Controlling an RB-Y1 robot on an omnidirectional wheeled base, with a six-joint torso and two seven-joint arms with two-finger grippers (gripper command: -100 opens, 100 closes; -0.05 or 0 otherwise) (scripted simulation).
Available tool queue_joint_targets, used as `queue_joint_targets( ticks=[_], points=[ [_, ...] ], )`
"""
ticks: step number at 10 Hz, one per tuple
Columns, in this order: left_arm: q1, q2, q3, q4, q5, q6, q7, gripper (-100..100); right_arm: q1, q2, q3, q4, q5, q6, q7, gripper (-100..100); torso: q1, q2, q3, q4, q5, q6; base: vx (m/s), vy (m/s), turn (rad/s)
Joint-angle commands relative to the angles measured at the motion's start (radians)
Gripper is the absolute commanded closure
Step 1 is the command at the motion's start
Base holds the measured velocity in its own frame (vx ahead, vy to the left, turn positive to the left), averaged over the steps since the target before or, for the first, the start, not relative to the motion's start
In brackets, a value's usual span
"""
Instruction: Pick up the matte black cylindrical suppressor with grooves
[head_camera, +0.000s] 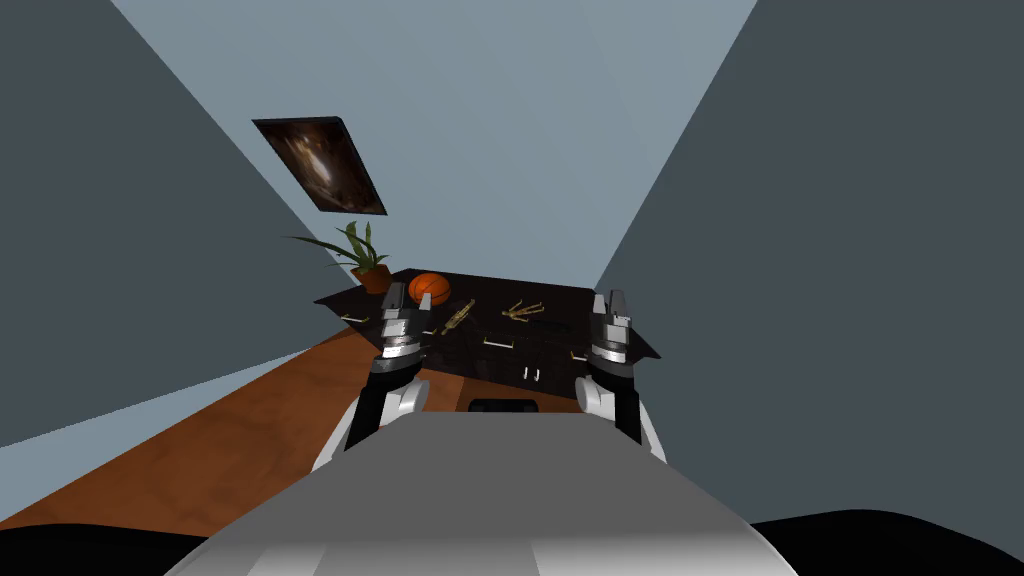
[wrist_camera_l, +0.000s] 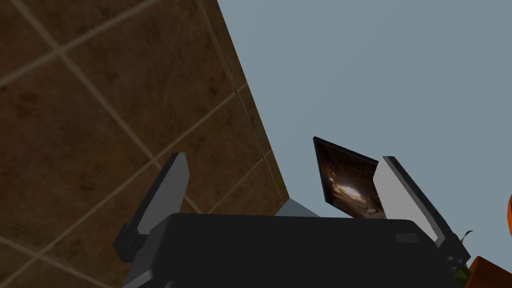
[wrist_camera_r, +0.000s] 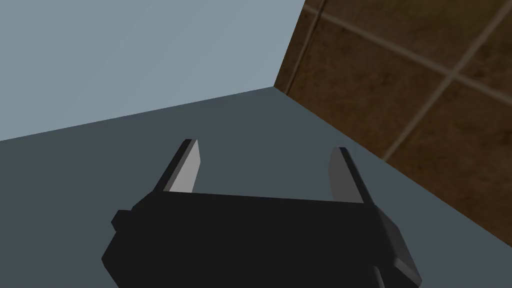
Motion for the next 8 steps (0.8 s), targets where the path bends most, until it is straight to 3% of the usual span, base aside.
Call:
queue_joint_targets(
  ticks=[1,8],
  points=[
    [0.000,0.000,0.000,0.000,0.000,0.000,0.000,0,0.008,-0.046,-0.011,0.005,0.003,-0.008,-0.002,-100,0.000,0.000,0.000,0.000,0.000,0.000,-0.016,0.005,-0.020],
    [0.000,0.000,0.000,0.000,0.000,0.000,0.000,0,0.067,-0.240,-0.087,0.060,0.047,-0.061,-0.012,-100,0.001,0.004,0.003,0.001,0.000,0.000,-0.054,0.018,-0.018]
  ],
)
